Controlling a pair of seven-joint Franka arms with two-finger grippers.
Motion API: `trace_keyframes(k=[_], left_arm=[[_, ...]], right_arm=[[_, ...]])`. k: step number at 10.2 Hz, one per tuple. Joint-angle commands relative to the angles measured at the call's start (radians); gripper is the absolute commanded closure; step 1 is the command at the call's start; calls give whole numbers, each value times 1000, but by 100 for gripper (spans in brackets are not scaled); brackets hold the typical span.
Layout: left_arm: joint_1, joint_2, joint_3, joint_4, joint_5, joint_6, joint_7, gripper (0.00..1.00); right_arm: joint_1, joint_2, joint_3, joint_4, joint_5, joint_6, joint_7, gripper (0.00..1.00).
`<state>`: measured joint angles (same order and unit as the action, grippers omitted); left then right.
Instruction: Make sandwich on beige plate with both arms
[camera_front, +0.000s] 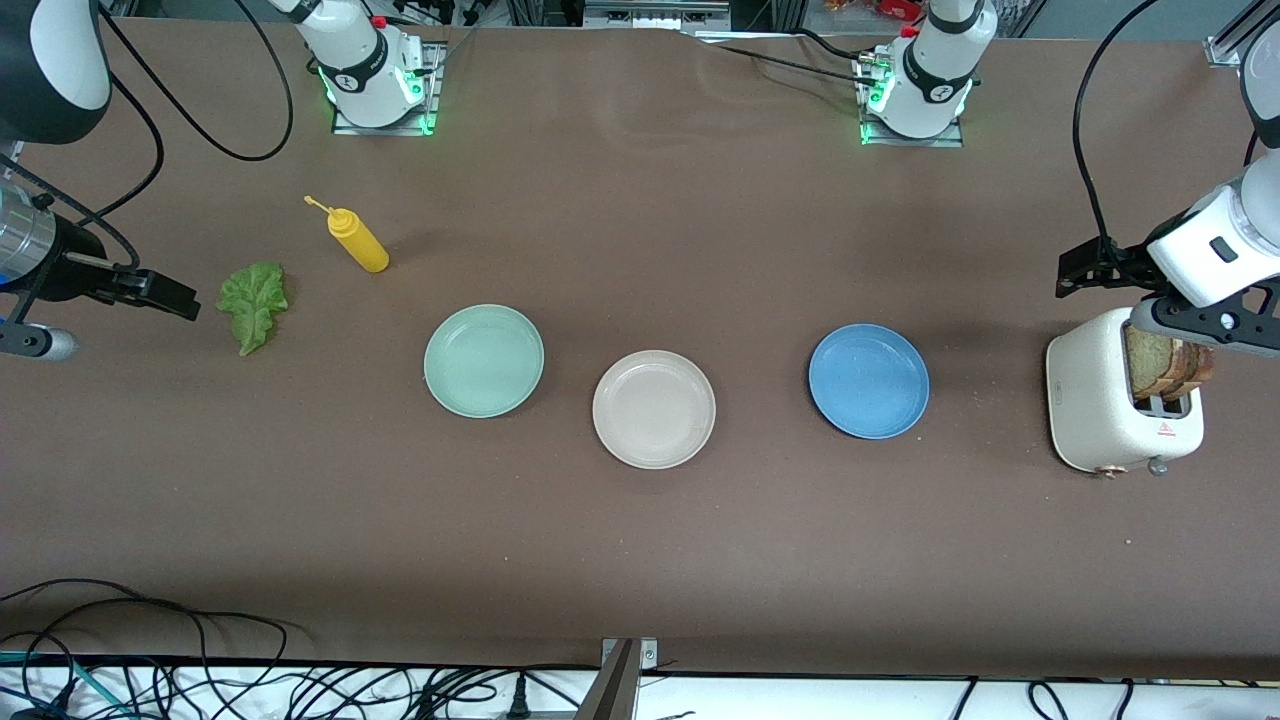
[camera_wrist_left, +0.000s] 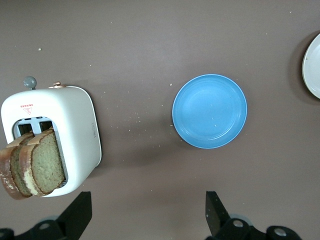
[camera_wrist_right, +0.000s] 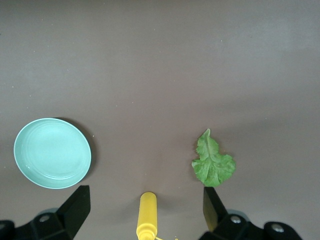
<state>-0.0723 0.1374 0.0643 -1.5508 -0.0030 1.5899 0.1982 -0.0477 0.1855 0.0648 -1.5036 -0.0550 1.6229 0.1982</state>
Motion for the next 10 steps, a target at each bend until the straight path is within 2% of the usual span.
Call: trace_keyframes(k=[1, 10], left_arm=[[-7, -5, 6, -3, -18, -4, 15, 0], [-17, 2, 6, -3, -18, -5, 15, 0]], right_arm=[[-11, -8, 6, 5, 1, -14, 1, 0], [-12, -6, 6, 5, 0, -14, -3, 0]])
